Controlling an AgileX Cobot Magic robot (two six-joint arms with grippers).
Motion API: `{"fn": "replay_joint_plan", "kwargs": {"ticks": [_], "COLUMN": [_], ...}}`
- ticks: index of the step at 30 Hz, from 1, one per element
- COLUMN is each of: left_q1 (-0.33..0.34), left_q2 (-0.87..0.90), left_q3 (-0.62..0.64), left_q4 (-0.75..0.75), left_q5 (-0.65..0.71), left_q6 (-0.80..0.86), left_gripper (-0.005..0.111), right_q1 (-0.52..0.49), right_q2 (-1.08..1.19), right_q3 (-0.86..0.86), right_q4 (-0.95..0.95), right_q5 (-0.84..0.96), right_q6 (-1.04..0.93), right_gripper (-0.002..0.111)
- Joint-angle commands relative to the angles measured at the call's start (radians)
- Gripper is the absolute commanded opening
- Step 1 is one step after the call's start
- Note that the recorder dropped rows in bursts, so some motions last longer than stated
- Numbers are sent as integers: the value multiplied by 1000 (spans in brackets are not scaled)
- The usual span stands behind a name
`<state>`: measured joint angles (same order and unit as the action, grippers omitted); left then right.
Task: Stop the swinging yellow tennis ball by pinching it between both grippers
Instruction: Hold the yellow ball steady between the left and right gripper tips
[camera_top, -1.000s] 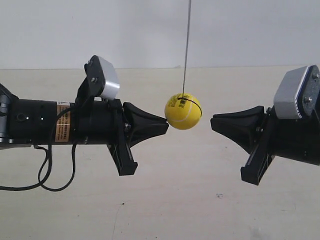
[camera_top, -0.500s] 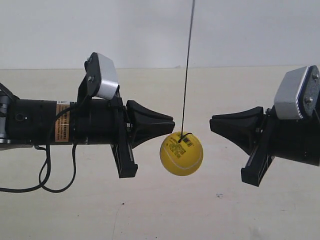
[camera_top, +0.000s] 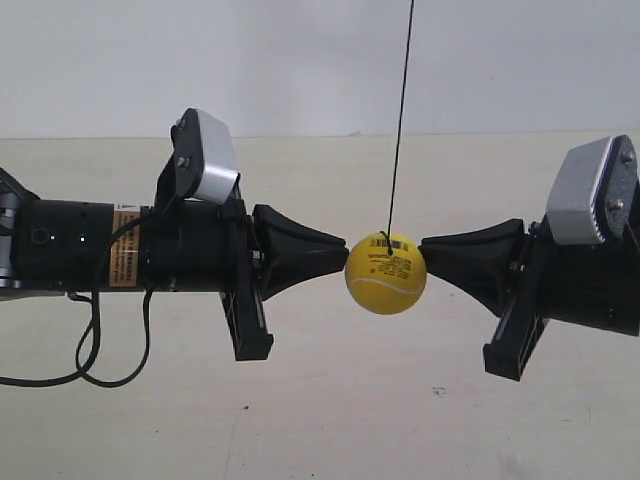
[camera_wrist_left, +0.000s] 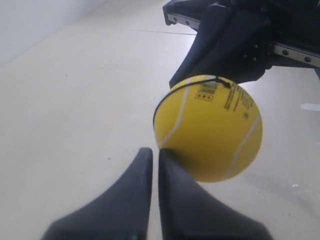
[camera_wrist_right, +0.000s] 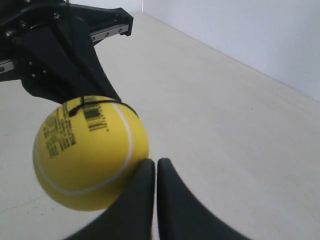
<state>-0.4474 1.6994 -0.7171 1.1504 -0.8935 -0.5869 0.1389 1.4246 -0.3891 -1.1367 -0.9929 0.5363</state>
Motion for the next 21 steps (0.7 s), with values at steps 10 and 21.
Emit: {"fn": "replay_joint_plan", "kwargs": {"ticks": [10, 21], "left_q1": [-5, -5], "left_q2": [-14, -55], "left_q3": [-5, -5], "left_q4": [40, 112], "left_q5": [6, 11], "left_q6": [-11, -60], "left_gripper": [5, 5], "right_q1": [1, 1], "right_q2": [-7, -7], "right_q3": [-3, -3], "right_q4": [-12, -12], "right_q5": [34, 41], "right_q6": [8, -3], "right_gripper": [0, 0]}}
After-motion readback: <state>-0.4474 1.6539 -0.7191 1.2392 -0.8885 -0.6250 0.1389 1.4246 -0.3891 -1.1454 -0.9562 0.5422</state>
